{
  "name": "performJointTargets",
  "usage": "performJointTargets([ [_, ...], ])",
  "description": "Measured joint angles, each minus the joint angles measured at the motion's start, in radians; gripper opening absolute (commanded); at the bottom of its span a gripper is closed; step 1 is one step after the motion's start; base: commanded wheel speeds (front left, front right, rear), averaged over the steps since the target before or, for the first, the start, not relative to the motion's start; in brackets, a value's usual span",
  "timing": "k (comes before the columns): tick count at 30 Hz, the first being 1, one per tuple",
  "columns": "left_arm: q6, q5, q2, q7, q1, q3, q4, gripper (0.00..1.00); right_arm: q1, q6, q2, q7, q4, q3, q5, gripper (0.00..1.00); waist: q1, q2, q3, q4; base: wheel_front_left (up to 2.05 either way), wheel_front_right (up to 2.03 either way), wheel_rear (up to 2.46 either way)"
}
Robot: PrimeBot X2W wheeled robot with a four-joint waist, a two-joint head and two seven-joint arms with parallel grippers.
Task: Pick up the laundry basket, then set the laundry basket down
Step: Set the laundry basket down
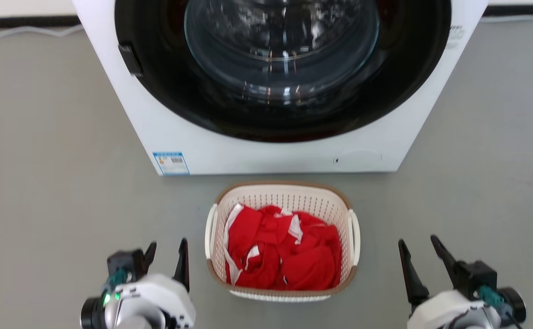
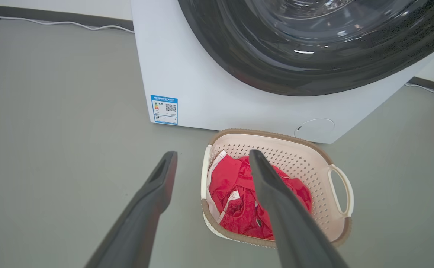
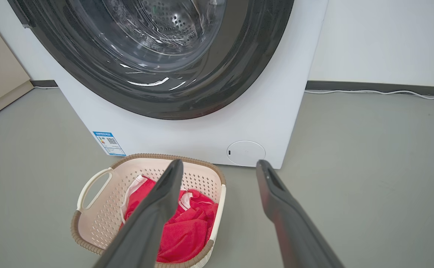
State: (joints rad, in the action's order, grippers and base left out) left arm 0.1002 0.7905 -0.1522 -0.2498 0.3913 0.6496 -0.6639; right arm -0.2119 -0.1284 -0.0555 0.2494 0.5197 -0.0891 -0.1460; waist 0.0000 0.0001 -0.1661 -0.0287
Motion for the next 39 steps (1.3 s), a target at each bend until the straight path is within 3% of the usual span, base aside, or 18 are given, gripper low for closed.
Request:
performJointTargets([
  [17, -0.067, -0.222, 0.007, 0.0, -0.292, -0.262, 0.148, 1.0, 0.186, 0.0, 0.011, 0.0, -0.086, 0.04, 0.01, 1.0, 0.0, 0.0, 0.17, 0.03, 0.0, 0.0, 0.0],
  [28, -0.148, -0.38, 0.078, 0.0, -0.425, -0.474, 0.291, 1.0, 0.27, 0.0, 0.015, 0.0, -0.212, 0.066, 0.043, 1.0, 0.0, 0.0, 0.196, 0.062, 0.0, 0.0, 0.0],
  [39, -0.189, -0.46, 0.105, 0.0, -0.501, -0.568, 0.339, 1.0, 0.328, 0.0, 0.016, 0.0, -0.295, 0.112, 0.065, 1.0, 0.0, 0.0, 0.209, 0.075, 0.0, 0.0, 0.0],
])
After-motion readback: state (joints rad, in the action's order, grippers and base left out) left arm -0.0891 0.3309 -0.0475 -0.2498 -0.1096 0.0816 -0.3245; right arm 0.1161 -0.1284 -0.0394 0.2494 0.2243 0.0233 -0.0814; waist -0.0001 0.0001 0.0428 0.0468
